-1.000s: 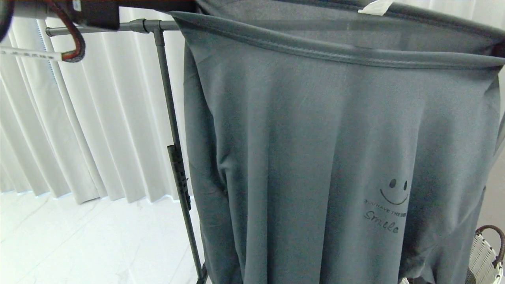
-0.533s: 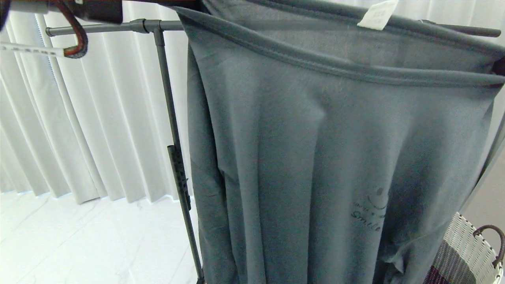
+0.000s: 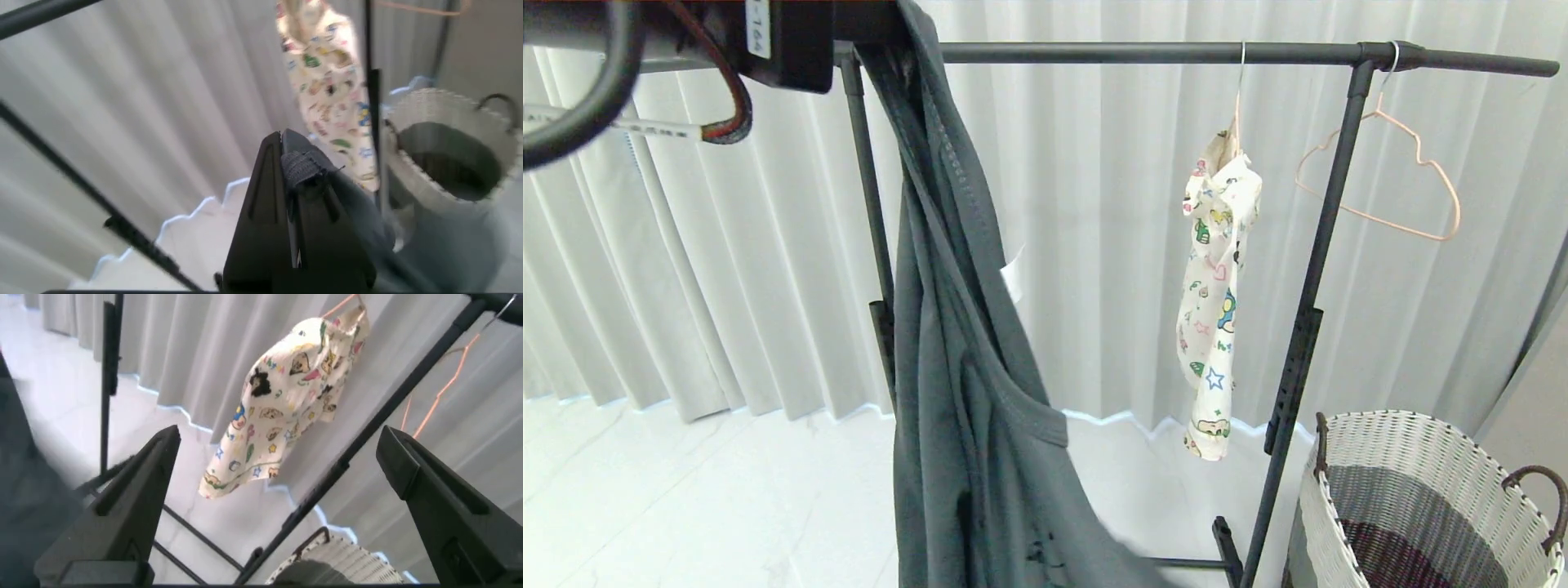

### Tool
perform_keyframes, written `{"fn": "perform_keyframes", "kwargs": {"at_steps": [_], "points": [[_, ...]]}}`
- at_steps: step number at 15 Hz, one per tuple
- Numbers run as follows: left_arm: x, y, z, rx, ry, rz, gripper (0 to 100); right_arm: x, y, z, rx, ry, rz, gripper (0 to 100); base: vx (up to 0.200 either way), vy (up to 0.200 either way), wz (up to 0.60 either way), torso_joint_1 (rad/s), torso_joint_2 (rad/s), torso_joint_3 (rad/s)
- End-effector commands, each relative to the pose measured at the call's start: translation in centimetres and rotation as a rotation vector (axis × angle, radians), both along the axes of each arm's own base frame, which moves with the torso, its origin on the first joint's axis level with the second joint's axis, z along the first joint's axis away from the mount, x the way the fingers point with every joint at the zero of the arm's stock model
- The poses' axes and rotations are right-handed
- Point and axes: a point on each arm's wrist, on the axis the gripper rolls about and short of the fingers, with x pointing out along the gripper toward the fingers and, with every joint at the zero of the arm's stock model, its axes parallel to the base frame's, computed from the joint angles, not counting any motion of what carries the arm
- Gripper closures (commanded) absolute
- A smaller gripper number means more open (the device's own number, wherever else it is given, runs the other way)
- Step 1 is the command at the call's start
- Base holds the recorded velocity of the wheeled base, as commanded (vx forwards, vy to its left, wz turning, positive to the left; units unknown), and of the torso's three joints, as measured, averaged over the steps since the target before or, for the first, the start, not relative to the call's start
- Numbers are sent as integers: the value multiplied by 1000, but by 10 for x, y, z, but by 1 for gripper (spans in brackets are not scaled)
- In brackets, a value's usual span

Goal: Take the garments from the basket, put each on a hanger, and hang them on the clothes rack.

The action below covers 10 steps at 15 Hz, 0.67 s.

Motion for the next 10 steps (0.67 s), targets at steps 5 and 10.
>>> {"fn": "perform_keyframes", "kwargs": {"at_steps": [5,10], "points": [[5,0,-1,87,-46,146,100,22,-22,-34,-139,136,-502,0,0,0,0,0,0,0],[-1,12,0,114,-73,236,100,30,-34,-50,-225,191,-654,0,0,0,0,0,0,0]]}}
